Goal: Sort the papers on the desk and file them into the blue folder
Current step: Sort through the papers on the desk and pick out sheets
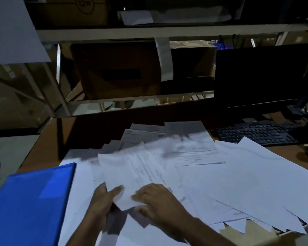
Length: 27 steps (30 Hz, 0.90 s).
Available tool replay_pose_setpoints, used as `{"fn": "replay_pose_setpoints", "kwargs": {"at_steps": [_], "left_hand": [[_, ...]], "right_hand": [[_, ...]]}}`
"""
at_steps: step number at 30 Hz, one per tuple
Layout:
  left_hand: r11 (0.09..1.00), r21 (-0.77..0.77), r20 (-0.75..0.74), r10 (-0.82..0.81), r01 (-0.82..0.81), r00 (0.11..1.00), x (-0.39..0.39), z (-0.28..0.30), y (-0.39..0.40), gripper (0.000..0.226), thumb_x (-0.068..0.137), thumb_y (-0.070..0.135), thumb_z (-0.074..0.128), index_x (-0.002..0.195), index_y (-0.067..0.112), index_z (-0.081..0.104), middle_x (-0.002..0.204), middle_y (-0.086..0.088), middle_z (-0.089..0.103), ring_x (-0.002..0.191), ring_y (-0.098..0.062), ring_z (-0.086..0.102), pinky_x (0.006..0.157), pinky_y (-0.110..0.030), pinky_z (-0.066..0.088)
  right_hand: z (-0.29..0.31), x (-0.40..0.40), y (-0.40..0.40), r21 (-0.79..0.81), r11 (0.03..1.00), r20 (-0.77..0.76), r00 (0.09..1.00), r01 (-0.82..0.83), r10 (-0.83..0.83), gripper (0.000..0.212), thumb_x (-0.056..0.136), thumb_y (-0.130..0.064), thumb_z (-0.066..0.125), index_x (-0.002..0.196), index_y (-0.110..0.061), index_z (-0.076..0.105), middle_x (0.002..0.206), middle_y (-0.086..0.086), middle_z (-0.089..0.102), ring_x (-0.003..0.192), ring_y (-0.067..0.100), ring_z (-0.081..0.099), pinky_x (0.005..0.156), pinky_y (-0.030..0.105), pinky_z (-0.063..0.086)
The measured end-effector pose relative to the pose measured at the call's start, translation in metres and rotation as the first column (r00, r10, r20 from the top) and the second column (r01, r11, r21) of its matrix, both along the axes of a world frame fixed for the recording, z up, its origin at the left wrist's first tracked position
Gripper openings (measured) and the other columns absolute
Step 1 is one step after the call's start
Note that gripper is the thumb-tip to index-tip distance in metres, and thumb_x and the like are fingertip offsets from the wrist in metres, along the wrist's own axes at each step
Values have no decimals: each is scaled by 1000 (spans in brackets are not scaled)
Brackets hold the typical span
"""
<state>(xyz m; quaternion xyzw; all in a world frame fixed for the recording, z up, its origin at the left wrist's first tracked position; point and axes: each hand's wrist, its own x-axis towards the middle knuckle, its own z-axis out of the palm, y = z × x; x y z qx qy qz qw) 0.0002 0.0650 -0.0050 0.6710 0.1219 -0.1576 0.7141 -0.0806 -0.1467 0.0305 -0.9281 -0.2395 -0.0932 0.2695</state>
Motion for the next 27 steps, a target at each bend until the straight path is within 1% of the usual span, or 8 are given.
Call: {"fn": "replay_pose_setpoints", "kwargs": {"at_steps": [2, 6, 9, 13, 15, 18, 22, 27], "left_hand": [[996, 51, -36, 78, -76, 996, -10, -8, 14, 28, 94, 5, 71, 122, 10, 70, 120, -17, 76, 106, -42, 73, 101, -61, 54], [914, 276, 70, 290, -298, 955, -33, -3, 34, 36, 95, 4, 69, 129, 13, 64, 123, -6, 71, 110, -30, 64, 99, -42, 47], [861, 259, 97, 429, -439, 898, -54, 3, 43, 35, 96, -3, 63, 128, 11, 61, 123, -7, 67, 109, -31, 59, 95, -42, 43], [793, 275, 74, 546, -543, 835, -76, -1, 51, 36, 95, 0, 64, 130, 10, 61, 126, -10, 68, 106, -32, 59, 92, -44, 45], [775, 267, 74, 576, -572, 814, -87, -2, 48, 35, 94, -2, 64, 127, 11, 63, 122, -12, 70, 103, -33, 62, 90, -43, 47], [755, 250, 71, 609, -606, 790, -99, -1, 42, 38, 93, -3, 63, 128, 11, 64, 123, -12, 70, 106, -34, 63, 88, -43, 48], [761, 240, 64, 607, -602, 792, -107, 4, 33, 45, 95, -2, 60, 137, 15, 59, 126, -8, 67, 112, -35, 60, 93, -44, 46], [796, 207, 17, 578, -569, 816, -109, 9, 27, 38, 96, -5, 57, 123, 21, 64, 114, -5, 71, 101, -31, 64, 92, -46, 49]], "right_hand": [[1, -2, -9, 108, 993, 1, 999, 39, -39, 38, 104, -44, 41, 122, -23, 67, 124, -8, 65, 115, 6, 49, 101, 24, 33], [-8, 24, -38, 226, 907, -24, 933, 356, -360, 31, 101, -30, 53, 127, -18, 64, 127, -2, 63, 117, 12, 56, 103, 34, 45], [-21, 47, -52, 83, 926, -90, 928, 368, -361, 48, 98, -25, 59, 145, -17, 48, 150, 0, 47, 140, 18, 42, 120, 29, 28], [-32, 57, -54, -92, 969, -170, 956, 227, -240, 71, 96, -54, 54, 156, -23, 31, 164, -6, 24, 152, 12, 18, 122, 28, 11], [-37, 58, -55, -129, 963, -117, 961, 237, -252, 70, 93, -59, 55, 151, -22, 41, 157, -5, 39, 145, 15, 33, 119, 32, 21], [-39, 61, -59, -145, 946, 27, 957, 289, -288, 46, 89, -52, 64, 127, -26, 64, 123, -8, 65, 115, 16, 55, 95, 34, 41], [-37, 62, -66, -188, 921, 89, 940, 342, -330, 17, 94, -43, 59, 99, -31, 71, 89, -12, 62, 88, 12, 52, 72, 27, 42], [-35, 57, -74, 110, 892, 13, 896, 439, -443, 23, 101, -36, 51, 101, -23, 70, 88, -6, 67, 84, 15, 59, 67, 27, 44]]}}
